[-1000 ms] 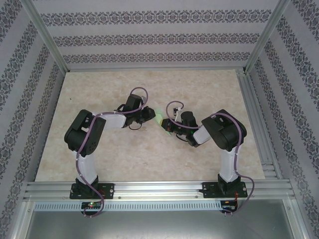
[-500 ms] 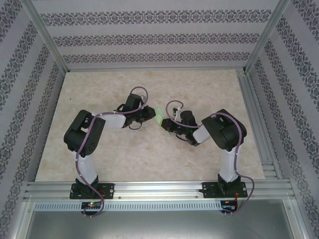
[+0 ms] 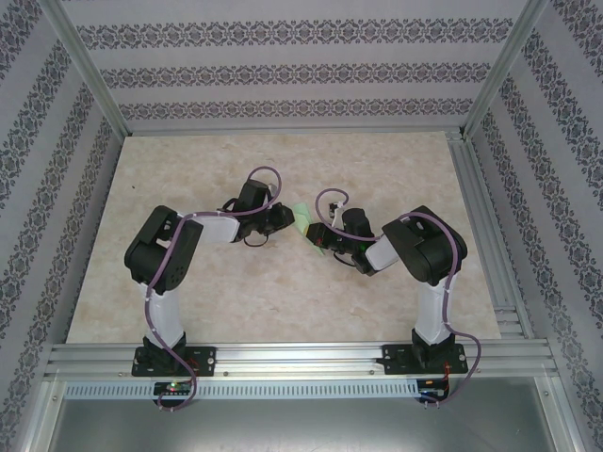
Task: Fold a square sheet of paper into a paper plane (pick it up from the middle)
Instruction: Fold the wing for the fifth time at the center of the table.
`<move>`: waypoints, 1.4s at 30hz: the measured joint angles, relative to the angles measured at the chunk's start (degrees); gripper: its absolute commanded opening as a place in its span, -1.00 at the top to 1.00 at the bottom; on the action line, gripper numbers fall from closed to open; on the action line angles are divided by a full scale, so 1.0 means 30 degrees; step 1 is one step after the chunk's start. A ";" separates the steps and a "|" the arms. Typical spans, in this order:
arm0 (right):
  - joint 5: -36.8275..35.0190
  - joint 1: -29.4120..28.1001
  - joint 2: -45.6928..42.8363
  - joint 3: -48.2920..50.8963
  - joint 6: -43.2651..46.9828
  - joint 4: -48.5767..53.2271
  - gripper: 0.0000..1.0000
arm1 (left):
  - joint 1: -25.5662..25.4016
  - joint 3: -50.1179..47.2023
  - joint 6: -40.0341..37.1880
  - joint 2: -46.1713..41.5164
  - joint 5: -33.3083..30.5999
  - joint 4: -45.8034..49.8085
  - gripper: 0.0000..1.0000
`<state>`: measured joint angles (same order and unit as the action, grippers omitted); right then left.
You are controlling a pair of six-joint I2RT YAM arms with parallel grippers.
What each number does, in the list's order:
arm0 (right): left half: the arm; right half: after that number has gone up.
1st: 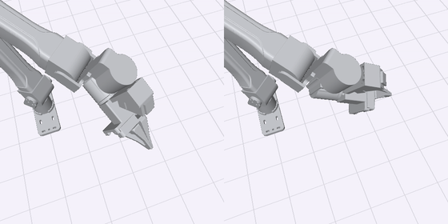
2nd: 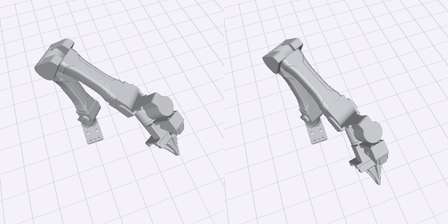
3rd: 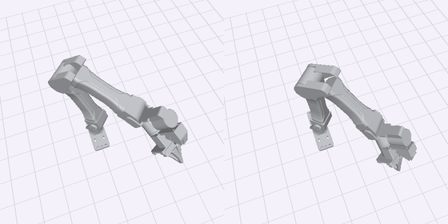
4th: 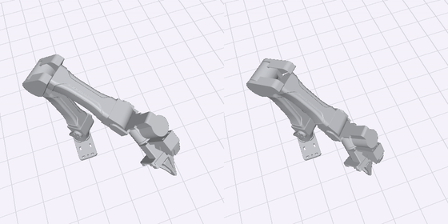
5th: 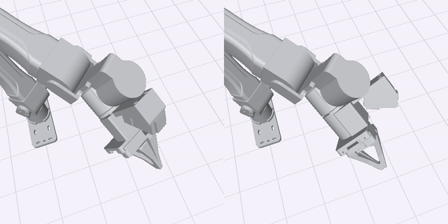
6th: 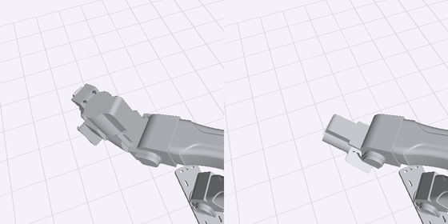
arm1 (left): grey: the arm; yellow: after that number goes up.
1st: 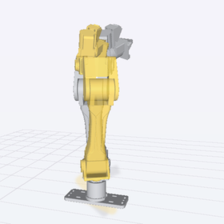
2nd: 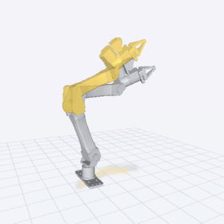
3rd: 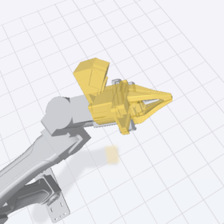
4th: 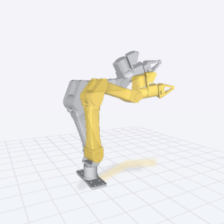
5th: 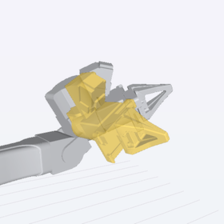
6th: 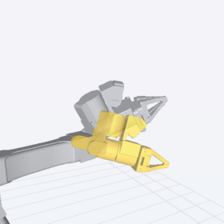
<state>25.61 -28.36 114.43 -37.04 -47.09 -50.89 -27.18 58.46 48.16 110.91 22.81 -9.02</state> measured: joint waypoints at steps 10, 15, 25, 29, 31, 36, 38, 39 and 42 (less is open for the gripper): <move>-0.0007 0.0007 0.0000 -0.0146 0.0000 0.0255 1.00 | 0.0000 0.0357 -0.0066 0.0510 0.0284 -0.0226 0.71; -0.0007 0.0007 0.0000 -0.0168 0.0000 0.0284 1.00 | 0.0000 0.0357 -0.0066 0.0510 0.0386 -0.0517 0.73; -0.0007 0.0007 0.0000 -0.0248 0.0000 0.0423 1.00 | 0.0000 0.0364 -0.0066 0.0816 0.0459 -0.0823 0.73; -0.0007 0.0007 0.0000 -0.0248 0.0000 0.0423 1.00 | 0.0000 0.0605 -0.0087 0.1209 0.0546 -0.0845 0.73; -0.0007 0.0007 0.0000 -0.0248 0.0000 0.0423 1.00 | 0.0000 0.0685 -0.0138 0.1311 0.0612 -0.0845 0.74; 0.0000 0.0029 0.0000 -0.0248 0.0000 0.0430 1.00 | 0.0000 0.0838 -0.0415 0.1384 0.0641 -0.0838 0.73; 0.0000 0.0044 0.0000 -0.0248 0.0000 0.0430 1.00 | 0.0000 0.0954 -0.0488 0.1472 0.0648 -0.0838 0.73; -0.0007 0.0044 0.0000 -0.0248 0.0007 0.0437 1.00 | 0.0000 0.1020 -0.0503 0.1559 0.0663 -0.0838 0.74; 0.0000 0.0044 0.0000 -0.0277 0.0007 0.0481 1.00 | -0.0007 0.1166 -0.0576 0.1763 0.0663 -0.0758 0.74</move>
<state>25.61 -28.23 114.43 -37.87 -47.07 -49.45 -27.20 61.95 46.44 116.20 24.80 -11.29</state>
